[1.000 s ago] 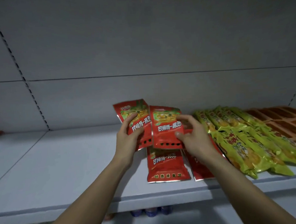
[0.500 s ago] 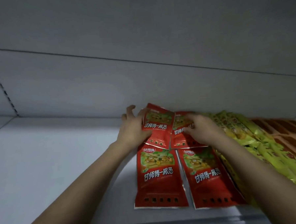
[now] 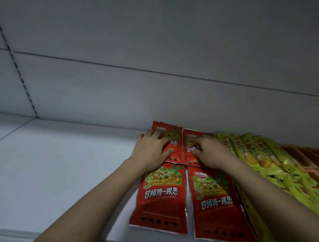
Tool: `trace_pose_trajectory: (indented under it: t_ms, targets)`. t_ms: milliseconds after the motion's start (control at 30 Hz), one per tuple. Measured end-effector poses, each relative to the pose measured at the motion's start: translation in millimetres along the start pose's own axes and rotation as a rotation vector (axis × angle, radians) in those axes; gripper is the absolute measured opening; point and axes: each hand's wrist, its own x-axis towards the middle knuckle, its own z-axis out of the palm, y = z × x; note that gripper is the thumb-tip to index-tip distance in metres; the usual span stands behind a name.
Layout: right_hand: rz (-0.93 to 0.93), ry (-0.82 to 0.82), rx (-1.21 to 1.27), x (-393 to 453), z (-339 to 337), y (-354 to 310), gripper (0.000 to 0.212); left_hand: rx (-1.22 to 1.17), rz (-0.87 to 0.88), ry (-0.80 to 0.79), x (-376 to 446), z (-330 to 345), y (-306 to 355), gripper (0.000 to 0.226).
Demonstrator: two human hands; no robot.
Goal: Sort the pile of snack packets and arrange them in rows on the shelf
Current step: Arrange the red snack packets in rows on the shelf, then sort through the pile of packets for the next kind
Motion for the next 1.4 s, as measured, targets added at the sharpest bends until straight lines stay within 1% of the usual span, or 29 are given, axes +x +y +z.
trace_pose_trajectory:
  t_ms: [133, 233, 300, 367, 533, 667, 867, 1033, 1200, 1400]
  targets:
    - [-0.134, 0.168, 0.138, -15, -16, -10, 0.034, -0.029, -0.088, 0.023, -17, -18, 14, 0.052]
    - [-0.193, 0.222, 0.259, -33, -27, -27, 0.024, -0.006, -0.195, 0.027, -49, -32, 21, 0.052]
    - [-0.231, 0.202, 0.329, -44, -28, -43, 0.02, -0.009, -0.292, 0.044, -79, -38, 23, 0.051]
    - [-0.29, 0.156, 0.368, -55, -22, -67, 0.022, -0.025, -0.397, 0.047, -113, -46, 19, 0.048]
    - [-0.494, -0.023, 0.445, -92, -6, -147, 0.025, 0.045, -0.675, 0.019, -203, -82, -4, 0.044]
    - [-0.615, -0.121, 0.439, -120, -5, -213, 0.027, 0.064, -0.809, 0.043, -260, -118, -32, 0.042]
    - [-0.73, -0.1, 0.396, -144, -14, -320, 0.028, 0.028, -0.905, 0.157, -328, -169, -98, 0.041]
    - [-0.789, -0.099, 0.377, -158, -1, -436, 0.026, 0.012, -0.969, 0.222, -398, -189, -176, 0.037]
    - [-0.876, -0.142, 0.341, -186, 23, -560, 0.024, 0.043, -0.987, 0.228, -473, -205, -248, 0.037]
    - [-0.92, -0.173, 0.324, -199, 40, -658, 0.026, 0.056, -1.039, 0.226, -548, -240, -325, 0.039]
